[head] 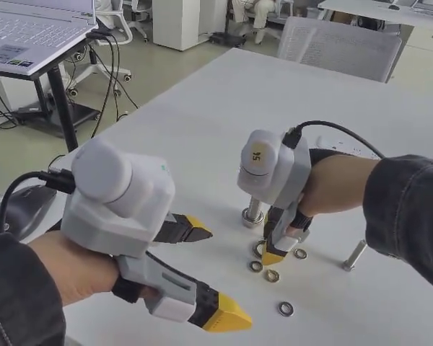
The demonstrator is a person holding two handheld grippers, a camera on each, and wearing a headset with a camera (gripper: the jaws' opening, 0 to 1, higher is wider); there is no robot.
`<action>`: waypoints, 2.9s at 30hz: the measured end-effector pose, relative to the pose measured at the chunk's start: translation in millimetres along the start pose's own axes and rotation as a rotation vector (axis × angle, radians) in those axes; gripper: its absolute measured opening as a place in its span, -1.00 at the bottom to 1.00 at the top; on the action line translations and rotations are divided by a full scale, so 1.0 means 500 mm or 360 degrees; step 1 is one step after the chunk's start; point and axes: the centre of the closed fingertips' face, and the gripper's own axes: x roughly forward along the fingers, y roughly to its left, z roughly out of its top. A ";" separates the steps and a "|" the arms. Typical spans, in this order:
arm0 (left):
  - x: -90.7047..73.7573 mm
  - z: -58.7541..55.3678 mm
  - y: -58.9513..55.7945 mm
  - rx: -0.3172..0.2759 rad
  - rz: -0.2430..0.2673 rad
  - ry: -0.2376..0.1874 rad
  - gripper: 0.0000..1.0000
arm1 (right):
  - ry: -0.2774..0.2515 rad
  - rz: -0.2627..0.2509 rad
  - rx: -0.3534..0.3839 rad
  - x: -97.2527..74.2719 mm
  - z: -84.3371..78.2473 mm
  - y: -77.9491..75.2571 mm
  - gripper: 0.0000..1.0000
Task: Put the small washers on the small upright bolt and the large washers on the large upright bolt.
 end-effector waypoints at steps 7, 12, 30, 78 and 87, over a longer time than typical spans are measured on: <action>0.001 0.000 0.001 -0.0001 -0.0001 0.0001 0.56 | 0.0007 -0.0004 -0.0028 0.000 0.000 -0.001 -0.42; 0.001 0.001 0.000 -0.0002 -0.0001 -0.0001 0.56 | 0.0004 0.0011 -0.0010 0.000 -0.001 0.000 -0.45; 0.000 0.001 -0.001 -0.0003 0.0000 -0.0001 0.56 | 0.0014 0.0005 0.0011 0.000 -0.002 -0.001 -0.51; -0.002 -0.006 -0.010 0.0010 -0.0018 0.0011 0.54 | 0.0046 -0.0089 0.0135 -0.082 -0.080 -0.026 -0.51; 0.001 -0.005 -0.010 0.0007 -0.0026 0.0020 0.54 | 0.0022 -0.0105 0.0155 -0.107 -0.079 -0.030 -0.51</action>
